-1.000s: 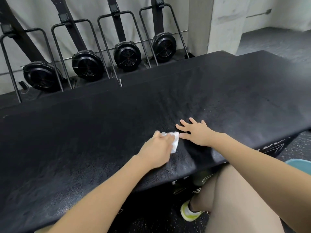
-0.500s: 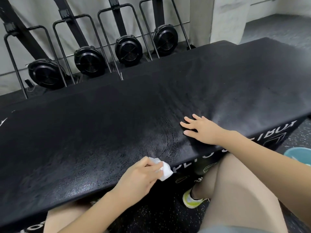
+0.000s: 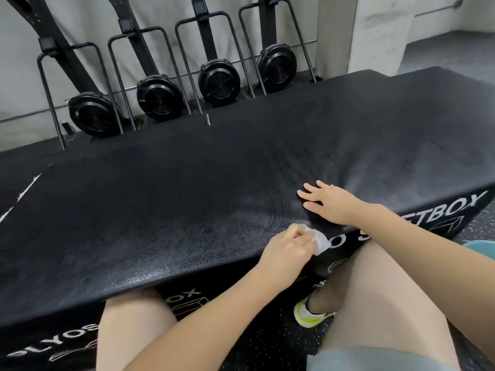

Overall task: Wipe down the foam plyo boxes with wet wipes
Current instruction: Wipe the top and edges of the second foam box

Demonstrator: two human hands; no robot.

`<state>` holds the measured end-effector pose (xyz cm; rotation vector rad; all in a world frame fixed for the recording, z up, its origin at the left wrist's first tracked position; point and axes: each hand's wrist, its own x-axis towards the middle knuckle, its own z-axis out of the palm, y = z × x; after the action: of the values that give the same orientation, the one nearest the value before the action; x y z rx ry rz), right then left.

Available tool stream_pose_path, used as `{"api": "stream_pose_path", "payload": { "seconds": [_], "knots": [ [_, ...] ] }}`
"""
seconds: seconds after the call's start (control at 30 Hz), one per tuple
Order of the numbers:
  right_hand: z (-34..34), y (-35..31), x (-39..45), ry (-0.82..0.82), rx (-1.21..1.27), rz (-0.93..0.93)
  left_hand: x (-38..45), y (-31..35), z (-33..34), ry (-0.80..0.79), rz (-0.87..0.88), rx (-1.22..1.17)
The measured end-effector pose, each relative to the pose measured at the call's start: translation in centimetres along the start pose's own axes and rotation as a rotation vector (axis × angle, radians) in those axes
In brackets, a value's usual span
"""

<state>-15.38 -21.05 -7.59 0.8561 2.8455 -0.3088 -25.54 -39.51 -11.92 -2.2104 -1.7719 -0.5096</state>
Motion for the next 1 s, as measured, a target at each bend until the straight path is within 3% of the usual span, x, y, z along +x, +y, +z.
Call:
{"api": "stream_pose_path", "payload": {
  "seconds": [0.23,0.53,0.73,1.0],
  "knots": [
    [0.2,-0.2,-0.5,0.021,0.04,0.004,-9.7,-4.5,-5.7,0.028,-0.099,-0.12],
    [0.4,-0.4,-0.7,0.035,0.056,0.018,-16.5,-8.6,-8.5,-0.005,-0.015,0.082],
    [0.1,0.4,-0.6,0.048,0.076,-0.022,-11.5,-6.1,-6.9,-0.013,-0.051,-0.113],
    [0.5,1.9,-0.8,0.093,0.189,-0.057,-0.1,-0.6,-1.0,-0.125,0.05,-0.023]
  ]
}}
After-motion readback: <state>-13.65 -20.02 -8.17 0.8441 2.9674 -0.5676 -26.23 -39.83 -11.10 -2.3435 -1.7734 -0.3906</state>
